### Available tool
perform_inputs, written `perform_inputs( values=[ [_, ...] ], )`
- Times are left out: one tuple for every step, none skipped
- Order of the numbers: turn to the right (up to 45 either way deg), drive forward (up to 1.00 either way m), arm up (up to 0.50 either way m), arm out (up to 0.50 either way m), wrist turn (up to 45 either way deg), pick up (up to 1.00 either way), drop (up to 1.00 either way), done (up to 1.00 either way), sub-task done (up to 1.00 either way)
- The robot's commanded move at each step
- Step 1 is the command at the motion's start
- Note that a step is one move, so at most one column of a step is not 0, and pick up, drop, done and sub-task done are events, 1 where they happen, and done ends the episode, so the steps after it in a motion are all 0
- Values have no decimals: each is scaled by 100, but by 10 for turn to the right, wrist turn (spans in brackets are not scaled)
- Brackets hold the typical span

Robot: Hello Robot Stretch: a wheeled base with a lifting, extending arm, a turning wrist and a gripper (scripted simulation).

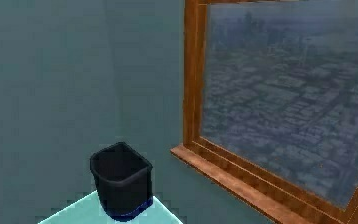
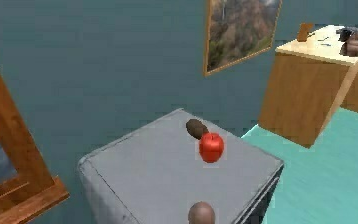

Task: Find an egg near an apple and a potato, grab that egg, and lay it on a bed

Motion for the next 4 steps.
perform_inputs(
  values=[
    [210, 0, 0, 0, 0, 0, 0, 0, 0],
    [0, 15, 0, 0, 0, 0, 0, 0, 0],
    [120, 0, 0, 0, 0, 0, 0, 0, 0],
    [0, 0, 50, 0, 0, 0, 0, 0, 0]
  ],
)
